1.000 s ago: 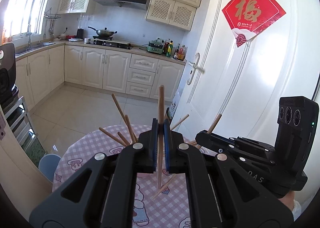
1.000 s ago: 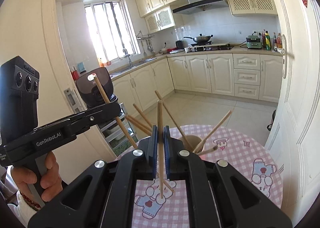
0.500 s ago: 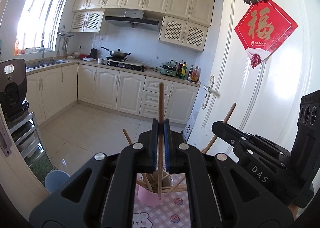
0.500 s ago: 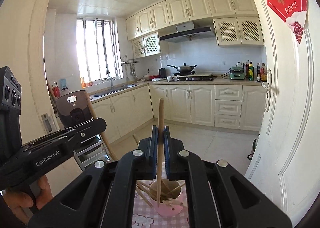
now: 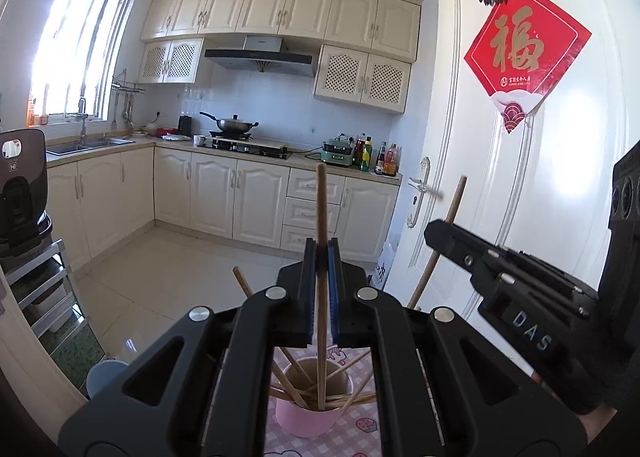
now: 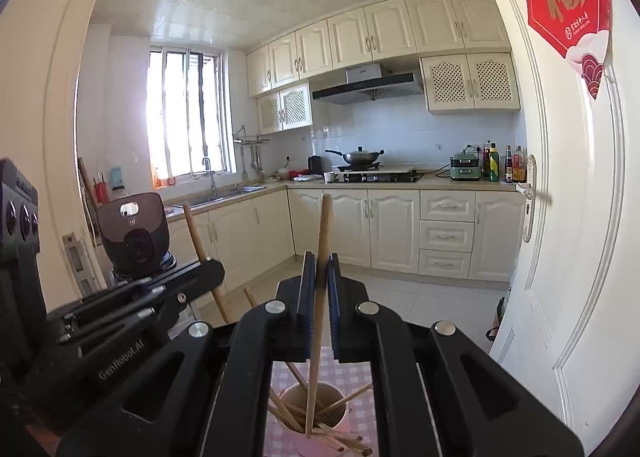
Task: Organize utensils
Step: 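Lower the left tool's chopstick into the cup and open while the right tool releases its own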
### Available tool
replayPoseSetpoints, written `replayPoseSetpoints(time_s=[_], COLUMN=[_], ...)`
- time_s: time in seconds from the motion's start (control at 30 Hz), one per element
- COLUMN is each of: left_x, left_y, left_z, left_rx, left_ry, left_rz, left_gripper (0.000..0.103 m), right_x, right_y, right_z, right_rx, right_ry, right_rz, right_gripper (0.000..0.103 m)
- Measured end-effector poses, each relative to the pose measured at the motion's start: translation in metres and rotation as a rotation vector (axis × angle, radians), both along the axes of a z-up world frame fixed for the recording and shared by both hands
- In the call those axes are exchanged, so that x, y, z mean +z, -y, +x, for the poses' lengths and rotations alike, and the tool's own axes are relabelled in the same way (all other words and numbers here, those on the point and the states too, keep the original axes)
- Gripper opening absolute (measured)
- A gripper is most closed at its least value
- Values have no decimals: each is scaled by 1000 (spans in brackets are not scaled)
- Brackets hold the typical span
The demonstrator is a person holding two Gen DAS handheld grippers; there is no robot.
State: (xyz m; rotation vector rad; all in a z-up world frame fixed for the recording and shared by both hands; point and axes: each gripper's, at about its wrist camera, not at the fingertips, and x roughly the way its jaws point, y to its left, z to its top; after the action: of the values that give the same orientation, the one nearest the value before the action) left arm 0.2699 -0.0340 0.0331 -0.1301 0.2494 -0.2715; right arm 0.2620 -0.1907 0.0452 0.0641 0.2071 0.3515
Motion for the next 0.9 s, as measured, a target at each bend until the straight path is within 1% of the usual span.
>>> replayPoseSetpoints(time_s=[0.13, 0.33, 0.57, 0.7, 0.8, 0.9], left_x=[-16, -38, -49, -55, -59, -61], left_y=[5, 4, 8, 11, 13, 13], left_z=[6, 10, 10, 11, 14, 11], left_rx=[0, -12, -27, -27, -31, -32], left_ry=[-32, -82, -105, -126, -147, -144], left_rz=[29, 61, 88, 109, 119, 128], left_gripper=[6, 6, 6, 6, 6, 6], right_x=[-3, -24, -44, -56, -62, -62], right_y=[-2, -10, -22, -23, -24, -23], right_z=[7, 14, 15, 16, 14, 13], right_rx=[-9, 16, 43, 49, 41, 45], right_ry=[-3, -71, -134, -172, -174, -178], right_rz=[-1, -34, -108, -133, -152, -145], right_gripper=[5, 5, 5, 5, 5, 5])
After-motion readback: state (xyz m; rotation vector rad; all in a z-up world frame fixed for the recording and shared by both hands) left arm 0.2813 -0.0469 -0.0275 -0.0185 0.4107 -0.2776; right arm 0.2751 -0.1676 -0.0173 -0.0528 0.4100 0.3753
